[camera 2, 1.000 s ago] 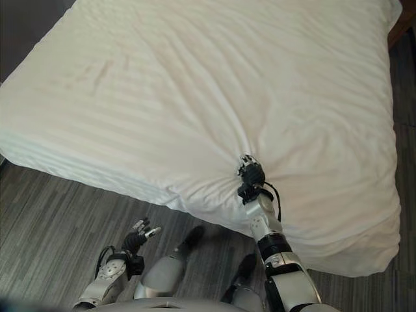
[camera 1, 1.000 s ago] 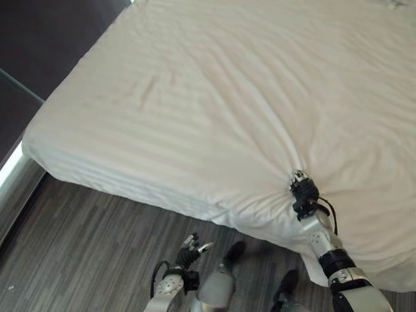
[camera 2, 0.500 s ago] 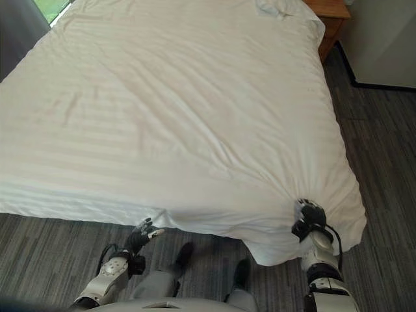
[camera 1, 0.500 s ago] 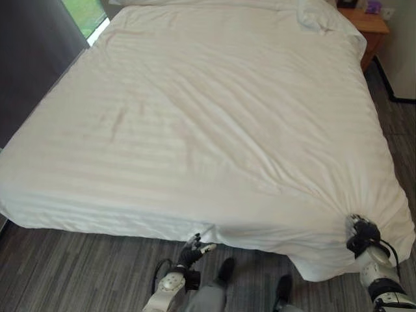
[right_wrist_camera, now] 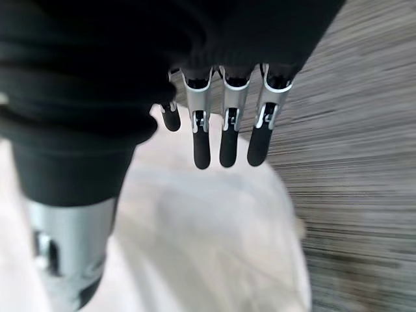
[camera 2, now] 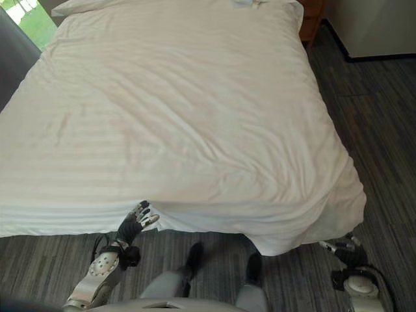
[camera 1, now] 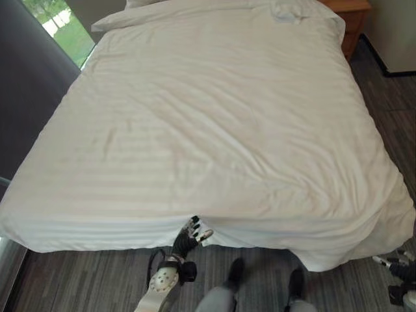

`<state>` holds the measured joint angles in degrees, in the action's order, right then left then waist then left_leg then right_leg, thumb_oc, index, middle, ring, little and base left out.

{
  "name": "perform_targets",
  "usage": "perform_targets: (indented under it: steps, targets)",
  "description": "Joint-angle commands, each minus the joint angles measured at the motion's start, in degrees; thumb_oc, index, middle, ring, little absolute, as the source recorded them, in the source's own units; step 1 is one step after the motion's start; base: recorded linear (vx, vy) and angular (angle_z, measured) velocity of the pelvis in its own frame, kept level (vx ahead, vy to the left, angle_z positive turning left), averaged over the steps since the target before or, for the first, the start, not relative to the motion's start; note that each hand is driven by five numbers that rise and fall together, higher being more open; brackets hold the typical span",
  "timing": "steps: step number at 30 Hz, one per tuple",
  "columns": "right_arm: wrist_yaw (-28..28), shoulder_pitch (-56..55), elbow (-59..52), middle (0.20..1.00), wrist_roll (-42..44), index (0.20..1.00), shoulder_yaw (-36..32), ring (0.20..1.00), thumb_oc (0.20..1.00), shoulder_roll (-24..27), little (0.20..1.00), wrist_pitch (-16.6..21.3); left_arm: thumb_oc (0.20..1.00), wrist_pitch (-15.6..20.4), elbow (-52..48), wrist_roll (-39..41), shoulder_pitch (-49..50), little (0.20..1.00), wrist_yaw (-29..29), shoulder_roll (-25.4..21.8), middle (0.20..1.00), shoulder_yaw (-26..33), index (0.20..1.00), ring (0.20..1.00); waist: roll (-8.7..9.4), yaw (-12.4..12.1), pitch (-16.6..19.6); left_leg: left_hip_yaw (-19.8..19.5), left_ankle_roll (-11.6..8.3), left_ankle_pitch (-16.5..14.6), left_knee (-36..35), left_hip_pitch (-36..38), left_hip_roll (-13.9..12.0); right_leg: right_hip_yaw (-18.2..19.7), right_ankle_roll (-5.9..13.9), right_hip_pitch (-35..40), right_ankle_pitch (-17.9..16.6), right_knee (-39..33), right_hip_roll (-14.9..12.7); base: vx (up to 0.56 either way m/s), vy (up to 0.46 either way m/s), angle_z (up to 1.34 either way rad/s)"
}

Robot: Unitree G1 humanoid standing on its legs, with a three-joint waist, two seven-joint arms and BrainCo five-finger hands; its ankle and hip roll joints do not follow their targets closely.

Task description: Making the bed.

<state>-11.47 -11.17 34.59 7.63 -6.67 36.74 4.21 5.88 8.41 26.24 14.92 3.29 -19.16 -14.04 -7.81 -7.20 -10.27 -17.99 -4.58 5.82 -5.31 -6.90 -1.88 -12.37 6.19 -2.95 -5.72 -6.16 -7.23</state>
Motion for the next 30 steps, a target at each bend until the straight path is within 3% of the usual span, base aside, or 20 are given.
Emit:
perform_targets:
  steps: [1, 10, 14, 16, 18, 19, 22, 23, 24, 27, 30]
  targets:
    - [1.41, 2.98, -5.25, 1.0, -3.53, 1.0, 3.41, 1.0, 1.0, 2.71, 1.0, 2.38, 1.0, 3.14, -5.37, 3.11, -1.94, 1.0, -1.54, -2.67, 1.0, 0.61, 1.0, 1.0, 0.92, -2.18, 1.32, 0.66, -0.45, -1.46, 0.31, -0.47, 1.7, -1.51, 1.96, 2.98, 5.85, 1.16, -2.52, -0.07, -0.046, 0.22]
    - [4.75, 1.63, -21.94, 1.0, -9.12, 1.0, 6.31, 1.0, 1.0, 5.91, 1.0, 4.42, 1.0, 3.02, -12.92, 4.45, 4.01, 1.0, -5.73, -5.23, 1.0, 2.08, 1.0, 1.0, -1.66, -3.32, 2.87, 0.2, -1.58, 0.45, 0.31, -0.34, 0.62, -1.58, 0.93, 4.1, 7.67, 1.16, -0.92, -0.04, -0.056, 0.01]
    - [3.85, 3.16, -23.6, 1.0, -10.38, 1.0, 9.35, 1.0, 1.0, 1.94, 1.0, 4.38, 1.0, 3.75, -15.26, 6.71, 5.02, 1.0, -4.34, -3.03, 1.0, 0.8, 1.0, 1.0, -3.02, -3.62, 3.13, 0.14, -1.51, 0.96, 0.31, -0.35, 0.16, -0.69, 0.53, 4.08, 8.31, 1.16, -0.04, -0.04, -0.055, 0.02]
    - [2.82, 4.17, -23.1, 1.0, -12.17, 1.0, 11.46, 1.0, 1.0, -0.21, 1.0, 4.46, 1.0, 4.47, -16.56, 5.9, 3.8, 1.0, -3.28, -2.71, 1.0, 1.2, 1.0, 1.0, -2.81, -3.79, 2.53, 0.25, -1.2, 1.16, 0.31, 0.19, -0.08, 0.59, 0.38, 4.0, 8.38, 1.16, 0.33, -0.12, -0.056, -0.14]
    - [0.24, 6.0, -22.38, 1.0, -15.4, 1.0, 14.58, 1.0, 1.0, -2.07, 1.0, 4.39, 1.0, 5.86, -16.82, 2.12, -0.2, 1.0, -0.31, -2.79, 1.0, 0.44, 1.0, 1.0, -0.23, -3.68, 0.13, -0.57, -1.66, -2.62, 8.43, -1.33, 1.25, 2.32, -0.38, 3.09, 7.44, 1.16, -0.71, -0.24, -0.05, -0.25]
    - [0.14, 6.28, -22.19, 1.0, -15.45, 1.0, 14.68, 1.0, 1.0, -2.16, 1.0, 4.44, 1.0, 5.93, -16.66, 2.06, -0.42, 1.0, -0.26, -2.78, 1.0, 0.49, 1.0, 1.0, -0.16, -3.7, -0.04, -0.49, -1.6, -3.09, 9.24, -1.67, 1.41, 2.4, -0.33, 3.08, 7.46, 1.16, -0.76, -0.19, 0.021, -0.34]
    - [-1.5, 10.62, -18.95, 1.0, -16.17, 1.0, 18.96, 1.0, 1.0, -5.17, 1.0, 2.93, 1.0, 6.63, -14.13, -2.12, -5.83, 1.0, 3.92, -1.8, 1.0, -1.85, 1.0, 1.0, 1.83, -3.66, -1.46, -6.01, -1.74, -3.73, 16.75, -1.94, 2.31, 4.53, -0.45, 1.23, 5.93, 1.16, -1.24, -0.19, 0.053, -0.32]
    - [-2.16, 12.14, -17.14, 1.0, -16.07, 1.0, 19.92, 1.0, 1.0, -5.78, 1.0, 2.42, 1.0, 6.45, -13.65, -3.03, -6.71, 1.0, 5.03, -1.44, 1.0, -2.76, 1.0, 1.0, 1.98, -3.38, -1.34, -7.1, -1.76, -3.63, 16.22, -1.35, 1.44, 5.07, -0.11, 0.86, 5.65, 1.16, -1.16, -0.1, 0.086, -0.51]
    - [-2.34, 13.01, -15.39, 1.0, -16.23, 1.0, 20.6, 1.0, 1.0, -6.16, 1.0, 1.87, 1.0, 6.27, -12.57, -3.79, -7.46, 1.0, 5.85, -1.2, 1.0, -3.63, 1.0, 1.0, 2.01, -2.95, -0.77, -7.6, -1.27, -5.77, 13.73, -0.21, 0.86, 6.12, 0.26, 0.34, 5.52, 1.16, -0.75, -0.05, 0.132, -0.49]
    - [-3.15, 14.59, -12.38, 1.0, -17.38, 1.0, 21.7, 1.0, 1.0, -6.7, 1.0, 1.62, 1.0, 6.24, -8.41, -6.02, -9.6, 1.0, 6.7, -0.62, 1.0, -5.68, 1.0, 1.0, 1.4, -2.08, 1.46, -6.33, -0.85, -7.74, 6.55, 4.57, -1.16, 7.37, 0.68, -0.8, 4.16, 1.16, -0.05, 0.0, 0.171, -0.26]
    - [-5.17, 16.69, -8.65, 1.0, -18.02, 1.0, 21.67, 1.0, 1.0, -8.41, 1.0, -0.15, 1.0, 5.1, -1.75, -9.92, -12.65, 1.0, 8.61, 0.93, 1.0, -7.88, 1.0, 1.0, 1.67, 0.7, 2.1, -4.76, 2.12, -8.26, 0.46, 8.67, 1.33, 9.43, 2.06, -5.35, -0.82, 1.91, -0.18, -0.12, 0.205, -0.45]
